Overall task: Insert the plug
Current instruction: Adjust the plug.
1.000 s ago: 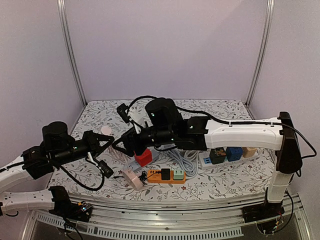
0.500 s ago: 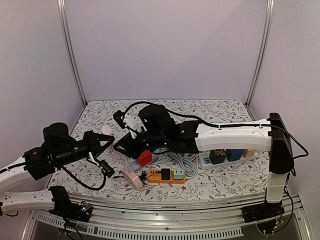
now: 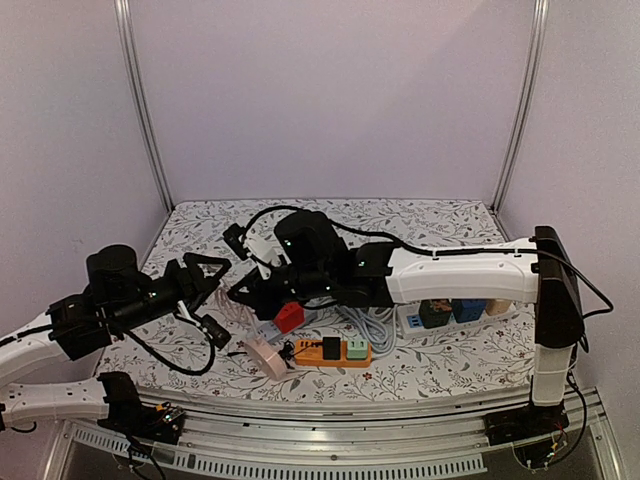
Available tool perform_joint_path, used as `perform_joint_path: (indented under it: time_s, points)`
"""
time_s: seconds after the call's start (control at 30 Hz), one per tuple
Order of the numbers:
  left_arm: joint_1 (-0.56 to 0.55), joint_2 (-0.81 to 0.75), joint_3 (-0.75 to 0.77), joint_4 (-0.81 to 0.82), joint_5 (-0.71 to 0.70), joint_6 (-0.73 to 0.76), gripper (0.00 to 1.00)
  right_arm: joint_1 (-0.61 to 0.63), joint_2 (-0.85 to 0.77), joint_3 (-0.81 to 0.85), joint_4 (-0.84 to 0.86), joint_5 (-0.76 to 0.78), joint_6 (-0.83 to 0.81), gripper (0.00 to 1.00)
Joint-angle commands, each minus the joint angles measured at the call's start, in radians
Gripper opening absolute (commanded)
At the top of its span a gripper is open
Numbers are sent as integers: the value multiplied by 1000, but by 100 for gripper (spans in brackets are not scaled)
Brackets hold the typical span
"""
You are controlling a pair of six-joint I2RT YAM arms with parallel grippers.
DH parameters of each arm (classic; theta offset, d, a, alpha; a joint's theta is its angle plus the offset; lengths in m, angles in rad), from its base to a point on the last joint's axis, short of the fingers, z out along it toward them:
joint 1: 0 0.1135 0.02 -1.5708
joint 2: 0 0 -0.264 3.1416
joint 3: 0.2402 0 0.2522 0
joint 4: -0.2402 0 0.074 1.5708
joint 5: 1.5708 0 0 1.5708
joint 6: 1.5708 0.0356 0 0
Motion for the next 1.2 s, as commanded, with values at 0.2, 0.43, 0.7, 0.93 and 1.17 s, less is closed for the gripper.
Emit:
perform_joint_path:
  time_s: [0.2, 0.43, 0.7, 0.93, 1.17]
  points:
    - [-13, -25, 232, -456, -71, -430, 100, -49, -94, -51, 16, -42, -61, 0]
    - [12, 182, 557, -762, 56, -1242, 100, -49, -179, -182, 175, -95, -130, 0]
    - [56, 132, 512, -704, 370, -1485, 98, -47, -236, -245, 297, -161, -136, 0]
    - [71, 177, 526, -544, 342, -1611, 89, -32, -254, -250, 306, -197, -172, 0]
    - [112, 206, 508, -525, 303, -1563, 66, -24, -272, -256, 308, -205, -180, 0]
